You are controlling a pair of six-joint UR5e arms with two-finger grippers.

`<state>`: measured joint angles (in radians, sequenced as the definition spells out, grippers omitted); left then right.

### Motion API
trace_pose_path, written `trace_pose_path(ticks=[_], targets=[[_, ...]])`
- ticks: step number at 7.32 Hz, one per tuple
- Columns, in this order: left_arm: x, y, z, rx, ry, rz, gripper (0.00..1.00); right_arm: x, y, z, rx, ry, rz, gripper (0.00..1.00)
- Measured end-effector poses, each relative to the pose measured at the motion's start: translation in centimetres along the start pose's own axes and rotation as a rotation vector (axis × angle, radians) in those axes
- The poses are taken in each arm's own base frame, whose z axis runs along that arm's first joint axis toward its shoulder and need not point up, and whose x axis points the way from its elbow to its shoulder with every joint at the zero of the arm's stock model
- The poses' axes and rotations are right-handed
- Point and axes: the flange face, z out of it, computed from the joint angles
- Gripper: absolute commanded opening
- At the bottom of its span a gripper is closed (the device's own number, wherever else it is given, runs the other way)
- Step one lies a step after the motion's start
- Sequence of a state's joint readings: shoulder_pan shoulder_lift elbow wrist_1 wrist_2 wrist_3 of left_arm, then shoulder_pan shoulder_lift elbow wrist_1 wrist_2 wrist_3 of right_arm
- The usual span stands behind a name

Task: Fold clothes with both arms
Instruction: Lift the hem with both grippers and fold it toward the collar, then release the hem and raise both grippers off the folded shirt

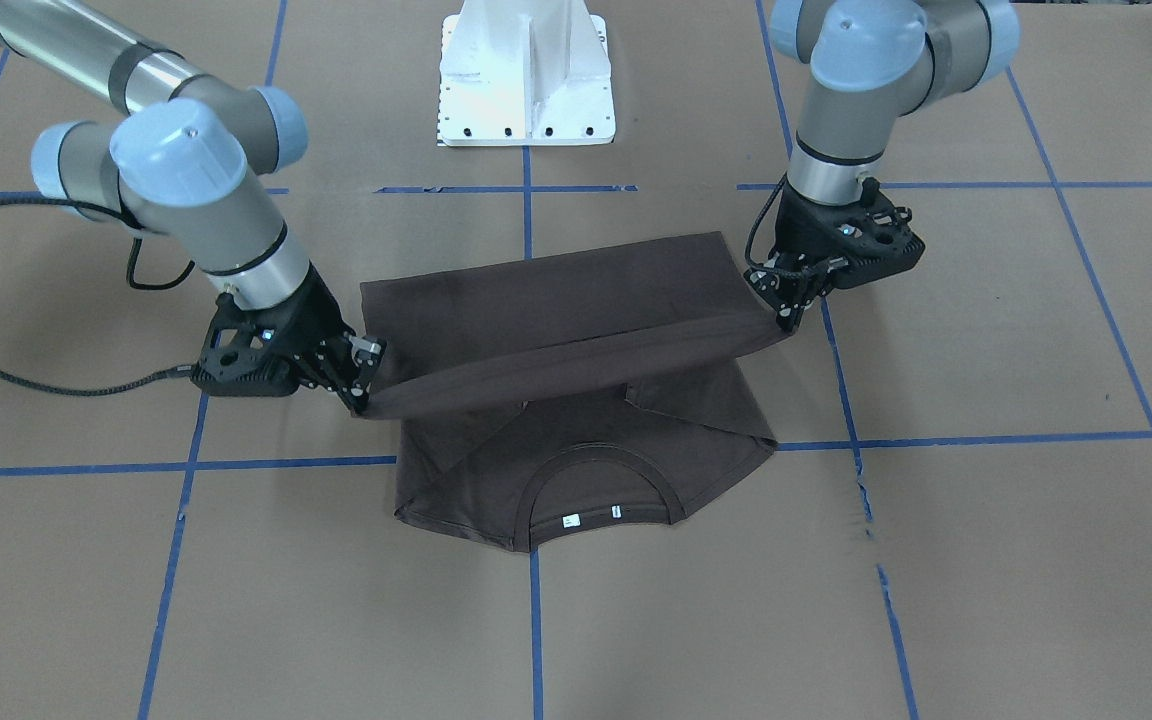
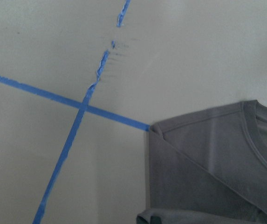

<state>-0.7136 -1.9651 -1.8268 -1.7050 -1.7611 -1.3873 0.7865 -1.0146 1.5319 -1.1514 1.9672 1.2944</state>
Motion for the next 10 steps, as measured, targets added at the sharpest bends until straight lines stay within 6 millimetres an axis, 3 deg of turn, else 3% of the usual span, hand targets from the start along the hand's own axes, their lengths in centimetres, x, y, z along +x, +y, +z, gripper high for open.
trace_pose_path(ticks=[2, 5, 10], targets=[[0.1, -1.9, 3.1, 0.017, 0.011, -0.003, 0.0, -0.4, -2.5, 1.1, 0.01, 0.018, 0.021, 0.0], [0.3, -3.2, 3.7, 0.029, 0.016, 0.005, 0.0, -3.2, -4.2, 1.8, 0.017, 0.019, 0.024, 0.0], [0.1, -3.8, 5.6, 0.027, -0.017, -0.001, 0.0, -3.9, -5.6, 3.4, 0.021, 0.047, 0.028, 0.0]])
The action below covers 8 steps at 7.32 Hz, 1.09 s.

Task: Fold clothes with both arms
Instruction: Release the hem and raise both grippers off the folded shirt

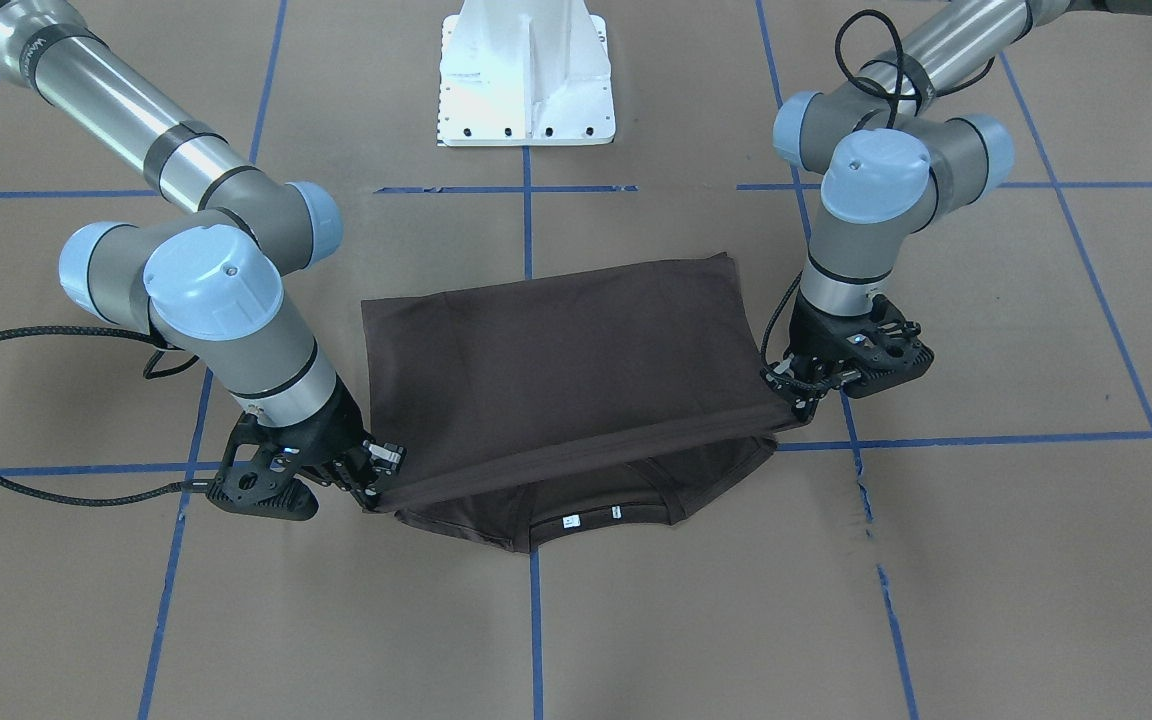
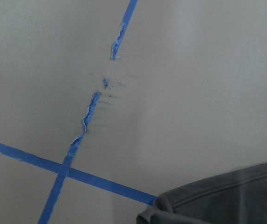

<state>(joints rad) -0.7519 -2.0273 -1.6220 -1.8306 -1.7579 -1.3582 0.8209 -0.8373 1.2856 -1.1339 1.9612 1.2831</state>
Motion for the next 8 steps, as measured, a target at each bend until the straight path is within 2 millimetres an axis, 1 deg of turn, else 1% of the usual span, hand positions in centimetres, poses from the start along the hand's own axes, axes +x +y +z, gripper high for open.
trace_pose_path(ticks=[2, 4, 5, 6, 8], targets=[[0.4, -0.1, 0.1, 0.0, -0.001, -0.001, 0.0, 0.0, -0.4, 0.0, 0.003, 0.003, -0.001, 0.0], [1.0, -0.2, -0.2, 0.002, 0.008, -0.001, 0.0, -1.0, -0.4, -0.4, 0.006, -0.008, -0.007, 0.0], [1.1, -0.2, -0.2, 0.002, 0.01, -0.002, 0.64, -1.3, -0.3, -0.5, 0.004, -0.012, -0.01, 0.57], [1.1, -0.2, -0.3, 0.002, 0.011, -0.004, 1.0, -1.3, -0.2, -0.4, 0.002, -0.011, -0.01, 1.0], [1.4, -0.2, -0.4, 0.002, 0.013, -0.002, 1.0, -0.9, 0.0, -0.1, 0.0, -0.016, -0.012, 1.0]])
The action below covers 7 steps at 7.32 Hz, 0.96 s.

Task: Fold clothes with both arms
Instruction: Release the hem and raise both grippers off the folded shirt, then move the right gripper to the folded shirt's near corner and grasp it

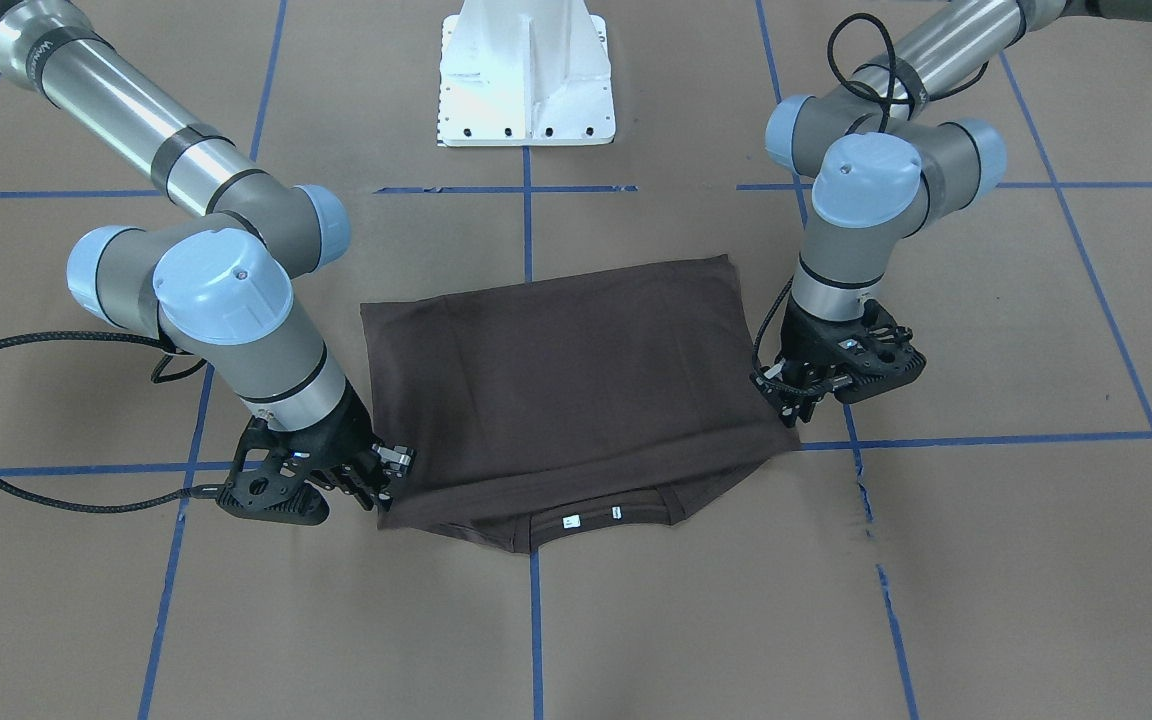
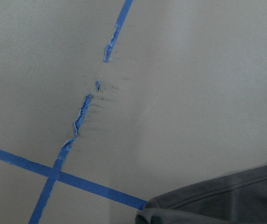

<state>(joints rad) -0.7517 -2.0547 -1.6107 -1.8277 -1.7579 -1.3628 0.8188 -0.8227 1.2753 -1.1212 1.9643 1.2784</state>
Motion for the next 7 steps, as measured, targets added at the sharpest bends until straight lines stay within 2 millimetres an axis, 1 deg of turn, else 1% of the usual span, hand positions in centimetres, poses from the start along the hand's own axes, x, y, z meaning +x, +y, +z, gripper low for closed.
trace_pose_path(ticks=[1, 2, 3, 5, 6, 7], targets=[[0.2, 0.0, -0.1, 0.0, 0.002, 0.002, 1.0, 0.3, 0.2, -0.1, -0.001, -0.015, -0.002, 1.0], [0.4, 0.0, -0.3, 0.001, 0.006, 0.002, 1.0, 1.0, 1.1, -0.5, -0.01, -0.032, -0.007, 1.0], [0.6, -0.1, -0.6, 0.001, 0.01, 0.001, 1.0, 2.4, 3.1, -1.2, -0.024, -0.049, -0.014, 1.0], [0.8, 0.0, -1.1, 0.002, 0.02, -0.005, 1.0, 7.1, 9.5, -2.5, -0.061, -0.062, -0.036, 1.0], [0.9, 0.0, -1.3, 0.004, 0.024, -0.006, 1.0, 8.7, 12.3, -2.4, -0.082, -0.054, -0.05, 1.0], [1.0, 0.0, -1.5, 0.007, 0.029, -0.01, 1.0, 9.7, 14.7, -1.9, -0.108, -0.044, -0.065, 0.99]])
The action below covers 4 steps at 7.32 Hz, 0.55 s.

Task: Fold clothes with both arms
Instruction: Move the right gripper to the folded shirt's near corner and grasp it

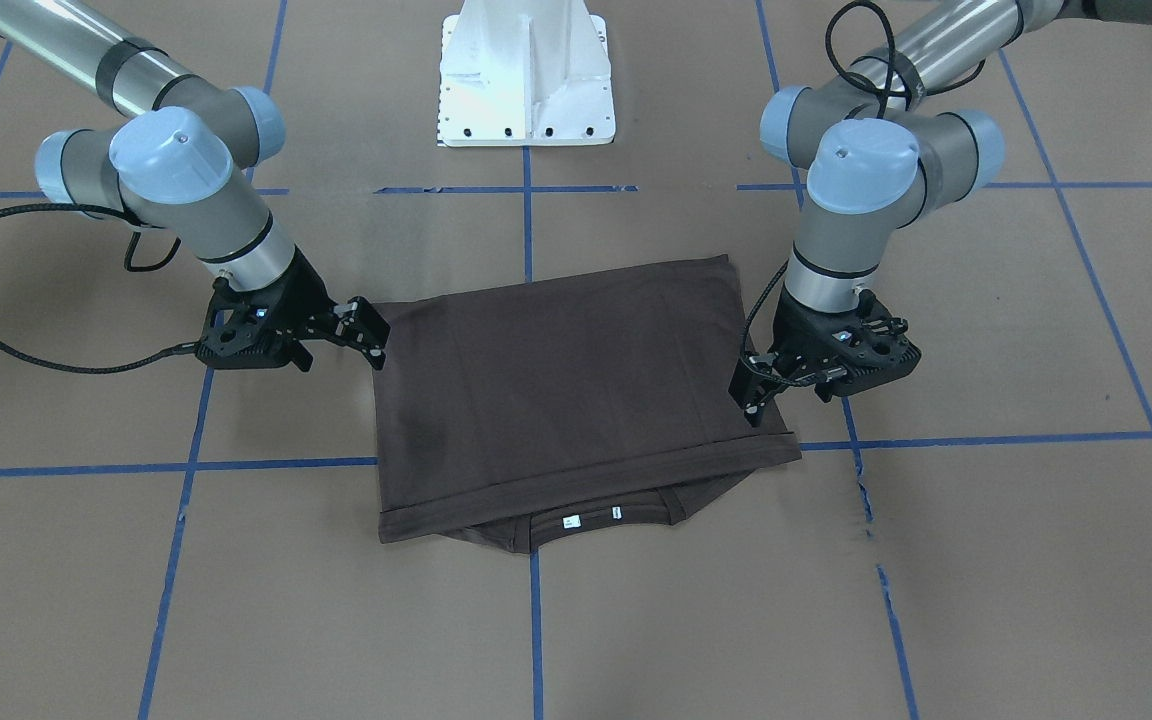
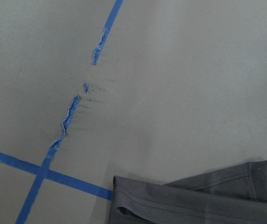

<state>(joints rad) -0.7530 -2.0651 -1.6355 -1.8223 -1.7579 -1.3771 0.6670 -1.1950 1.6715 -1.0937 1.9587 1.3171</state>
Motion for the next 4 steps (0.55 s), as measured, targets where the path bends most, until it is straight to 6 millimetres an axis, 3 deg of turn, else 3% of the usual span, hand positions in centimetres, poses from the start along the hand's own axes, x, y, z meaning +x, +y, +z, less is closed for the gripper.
trace_pose_path(ticks=[2, 4], targets=[[0.4, 0.1, -0.8, 0.007, 0.016, -0.004, 1.0, 0.4, 2.8, 1.4, -0.043, 0.013, -0.02, 0.88], [0.6, 0.2, -1.4, 0.011, 0.026, -0.003, 1.0, 0.1, 4.7, 2.6, -0.073, 0.02, -0.036, 0.84]])
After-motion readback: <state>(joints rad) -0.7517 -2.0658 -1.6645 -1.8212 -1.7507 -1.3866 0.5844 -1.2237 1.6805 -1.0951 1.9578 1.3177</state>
